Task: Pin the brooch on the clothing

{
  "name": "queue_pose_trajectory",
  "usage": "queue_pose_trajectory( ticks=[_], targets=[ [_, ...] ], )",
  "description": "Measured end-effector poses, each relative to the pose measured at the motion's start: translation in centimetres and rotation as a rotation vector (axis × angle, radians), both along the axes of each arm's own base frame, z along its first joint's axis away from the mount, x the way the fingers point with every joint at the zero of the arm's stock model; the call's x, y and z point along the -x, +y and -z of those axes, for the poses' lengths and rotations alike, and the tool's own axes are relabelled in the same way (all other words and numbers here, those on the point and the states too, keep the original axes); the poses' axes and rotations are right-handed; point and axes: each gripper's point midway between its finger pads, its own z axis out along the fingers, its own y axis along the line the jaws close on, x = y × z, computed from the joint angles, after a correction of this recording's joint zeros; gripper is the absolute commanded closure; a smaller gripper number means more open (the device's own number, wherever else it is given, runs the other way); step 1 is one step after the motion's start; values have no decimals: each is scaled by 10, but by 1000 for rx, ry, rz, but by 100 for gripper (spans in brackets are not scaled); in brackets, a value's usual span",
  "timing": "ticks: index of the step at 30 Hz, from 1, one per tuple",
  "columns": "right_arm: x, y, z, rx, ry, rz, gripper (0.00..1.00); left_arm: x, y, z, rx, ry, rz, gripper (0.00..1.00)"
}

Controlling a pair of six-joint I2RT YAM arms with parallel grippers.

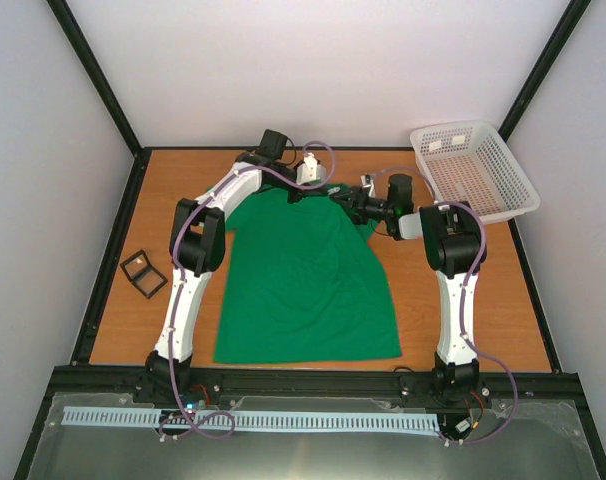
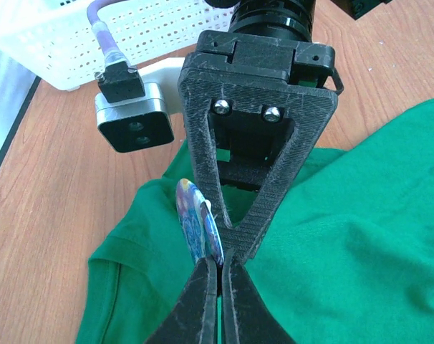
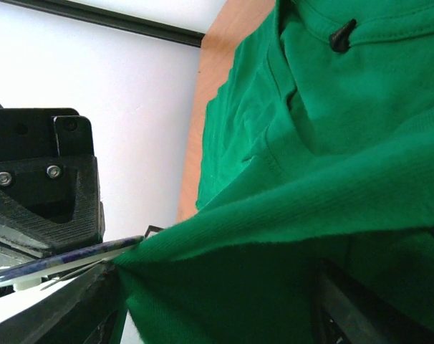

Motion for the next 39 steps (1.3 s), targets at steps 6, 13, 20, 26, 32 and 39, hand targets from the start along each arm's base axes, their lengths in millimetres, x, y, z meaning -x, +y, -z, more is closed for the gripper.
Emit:
queue_pose_trajectory(
  ticks=[6,13,20,26,32,39],
  targets=[
    [0,1,1,-2,53,-5,33,-2,1,2,-15,-7,-11,99],
    [0,0,-2,-1,78,-5,33,-2,1,2,-14,-8,-11,99],
    [1,0,-9,-20,38,-13,33,0,1,-1,6,1,2,99],
    [1,0,-13,-24,6,-21,34,1,2,-4,19,8,8,100],
    [1,1,-15,-37,17,-19,34,1,1,-5,22,6,10,99],
    [0,1,-18,-60,58,-10,34,-3,1,-5,15,-13,1,99]
  ],
)
